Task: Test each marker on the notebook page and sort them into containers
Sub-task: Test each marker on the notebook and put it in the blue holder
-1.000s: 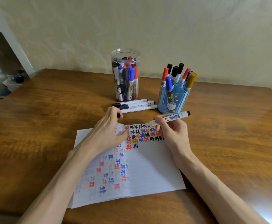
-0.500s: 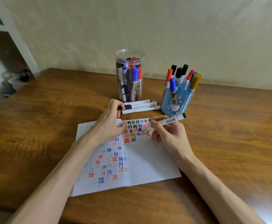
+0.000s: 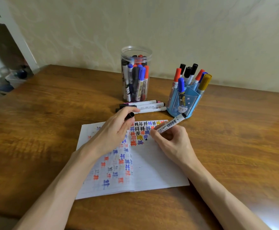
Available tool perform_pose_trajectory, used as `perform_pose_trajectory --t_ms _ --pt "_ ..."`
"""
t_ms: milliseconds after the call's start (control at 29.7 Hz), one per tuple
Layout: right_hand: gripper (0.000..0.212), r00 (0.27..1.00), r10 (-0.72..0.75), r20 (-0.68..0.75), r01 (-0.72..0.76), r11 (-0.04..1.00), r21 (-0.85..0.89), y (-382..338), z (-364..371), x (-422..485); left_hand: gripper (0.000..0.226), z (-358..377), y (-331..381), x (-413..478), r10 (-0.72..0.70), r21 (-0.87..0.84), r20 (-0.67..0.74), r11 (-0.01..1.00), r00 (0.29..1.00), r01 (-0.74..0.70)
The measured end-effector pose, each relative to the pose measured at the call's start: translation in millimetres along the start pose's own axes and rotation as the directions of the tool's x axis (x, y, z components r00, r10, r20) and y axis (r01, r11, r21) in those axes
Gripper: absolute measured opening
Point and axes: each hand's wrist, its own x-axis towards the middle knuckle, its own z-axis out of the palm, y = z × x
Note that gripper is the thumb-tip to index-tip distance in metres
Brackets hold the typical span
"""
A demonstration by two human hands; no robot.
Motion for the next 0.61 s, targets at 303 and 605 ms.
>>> perform_pose_trajectory --t_ms 303,605 --pt "0.007 0.999 -0.053 0.001 0.053 0.998 -0.017 -0.6 1.7 -1.1 0.024 0.7 4.6 -5.7 0.041 0.027 -0.071 0.999 0.997 -0.039" --pt "0.011 0.994 -0.103 -0.028 0.101 0.992 -0.080 3.1 1.3 -0.3 0.024 0.9 -2.3 -4.3 0.098 0.108 -0.116 0.990 0.988 -0.085"
